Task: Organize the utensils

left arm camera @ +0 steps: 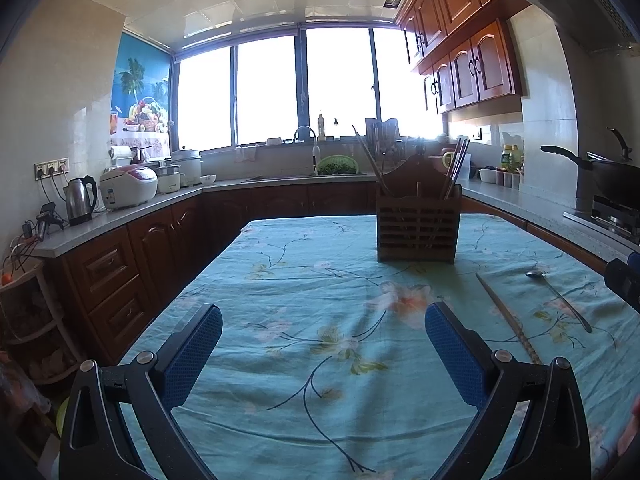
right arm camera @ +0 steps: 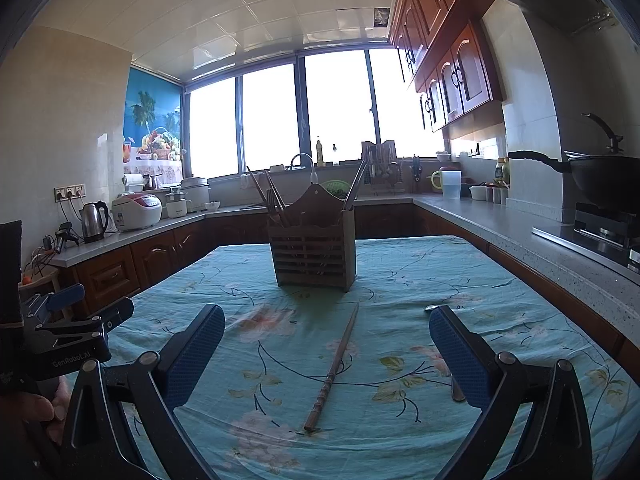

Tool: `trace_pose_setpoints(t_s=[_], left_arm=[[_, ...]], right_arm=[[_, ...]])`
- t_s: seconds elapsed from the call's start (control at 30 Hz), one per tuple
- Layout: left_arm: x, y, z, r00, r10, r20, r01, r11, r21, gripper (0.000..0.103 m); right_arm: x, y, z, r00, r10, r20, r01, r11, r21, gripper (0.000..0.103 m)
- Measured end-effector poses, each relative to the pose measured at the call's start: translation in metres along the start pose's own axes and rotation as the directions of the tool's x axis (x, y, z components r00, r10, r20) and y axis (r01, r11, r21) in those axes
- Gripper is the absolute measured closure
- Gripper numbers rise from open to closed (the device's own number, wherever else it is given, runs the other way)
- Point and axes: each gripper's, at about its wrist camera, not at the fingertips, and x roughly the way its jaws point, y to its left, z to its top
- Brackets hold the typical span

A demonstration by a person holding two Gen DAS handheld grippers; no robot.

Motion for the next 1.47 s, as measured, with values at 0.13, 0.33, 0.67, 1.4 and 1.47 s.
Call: trace_pose_setpoints(t_s=[0.13, 0.33, 0.67, 1.4, 1.47], left_arm=[[0.0, -0.002, -0.001, 1.0, 0.0, -0.004, 0.0, 1.0, 0.001, 0.001], [0.001, -0.005, 0.0, 1.0, -0.003, -0.007, 0.003, 1.0, 0.002, 0.001], [0.003, -0.009, 0.0, 1.0, -0.003, -0.014, 0.003, 1.0, -0.001, 0.001], [0.005, -0.018, 0.015, 0.999, -0.021, -0.041, 0.02, 0.999, -0.031, 0.001], [0.004, -0.019, 0.018, 0.999, -0.026, -0.037, 0.025, 0.999, -0.033, 0.001]], right_arm=[[0.0, 0.001, 0.0, 1.0, -0.001, -0.002, 0.001, 1.0, -0.002, 0.0], [-0.001, 0.002, 0.003, 1.0, 0.003, 0.004, -0.003, 1.0, -0.002, 0.0], [0.0, 0.004, 0.006, 1.0, 0.008, 0.005, -0.008, 1.0, -0.002, 0.0], [0.011, -0.003, 0.018, 1.0, 0.014, -0.015, -0.014, 1.0, -0.003, 0.0], [0.012, -0.003, 0.019, 1.0, 0.013, -0.018, -0.013, 1.0, -0.003, 0.0]])
